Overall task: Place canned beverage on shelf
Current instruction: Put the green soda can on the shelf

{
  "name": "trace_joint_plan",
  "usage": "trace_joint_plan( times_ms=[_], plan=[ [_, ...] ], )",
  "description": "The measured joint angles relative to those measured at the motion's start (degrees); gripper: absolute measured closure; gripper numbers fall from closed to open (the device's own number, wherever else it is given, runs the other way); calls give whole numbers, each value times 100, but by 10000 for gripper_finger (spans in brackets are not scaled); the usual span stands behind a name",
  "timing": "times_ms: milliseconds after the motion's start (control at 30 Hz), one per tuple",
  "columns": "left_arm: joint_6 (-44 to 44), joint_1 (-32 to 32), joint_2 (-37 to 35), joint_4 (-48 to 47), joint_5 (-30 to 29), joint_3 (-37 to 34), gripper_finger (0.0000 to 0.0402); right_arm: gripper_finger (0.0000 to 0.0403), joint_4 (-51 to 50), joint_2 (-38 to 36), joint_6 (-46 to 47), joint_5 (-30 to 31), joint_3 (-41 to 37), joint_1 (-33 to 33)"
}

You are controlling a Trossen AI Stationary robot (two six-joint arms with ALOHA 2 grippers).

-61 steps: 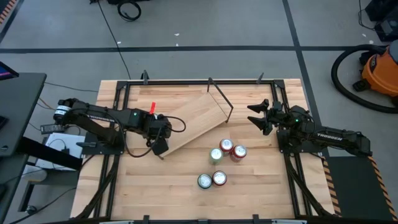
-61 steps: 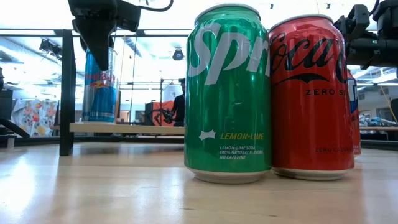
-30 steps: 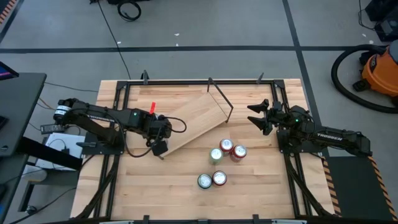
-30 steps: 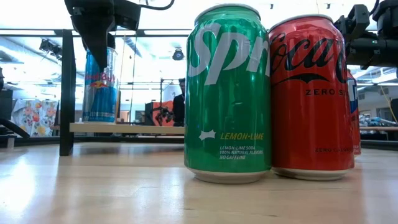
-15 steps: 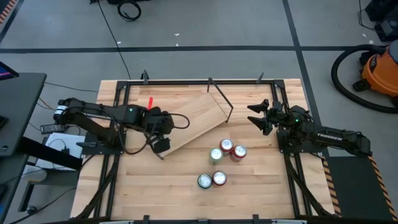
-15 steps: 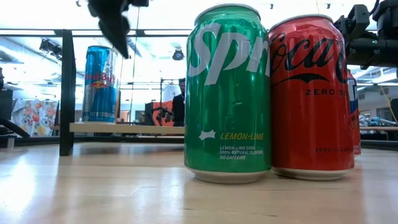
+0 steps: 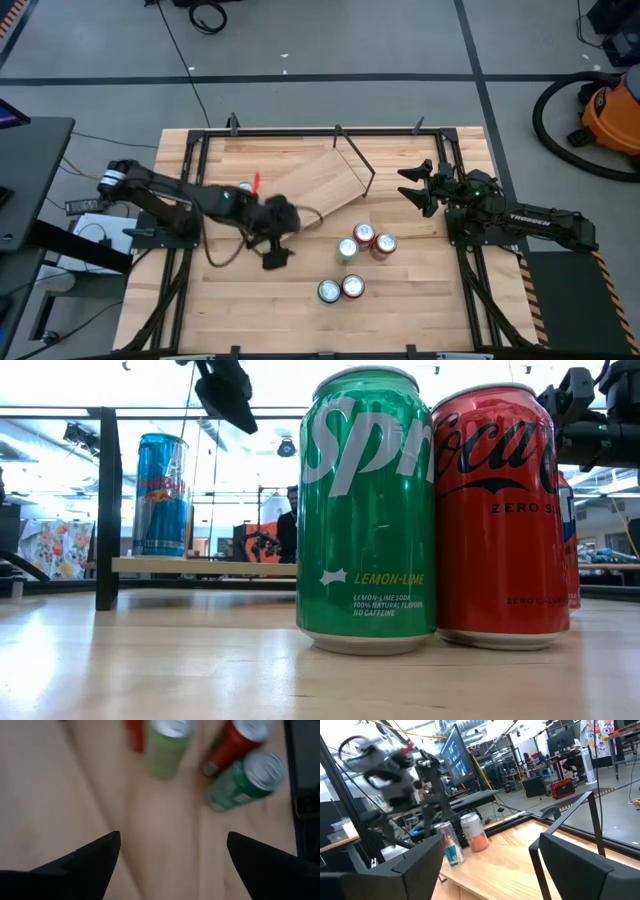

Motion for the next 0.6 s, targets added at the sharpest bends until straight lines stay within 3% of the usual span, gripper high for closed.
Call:
trace_joint_plan(
  times_ms=[467,600],
  plan=[
    [-365,-877,904,1188,106,7,24,69,-11,7,33,50,0,0],
    [-380,-1090,1276,1101,-8,439,24,69,-26,37,153,68,0,0]
  ],
)
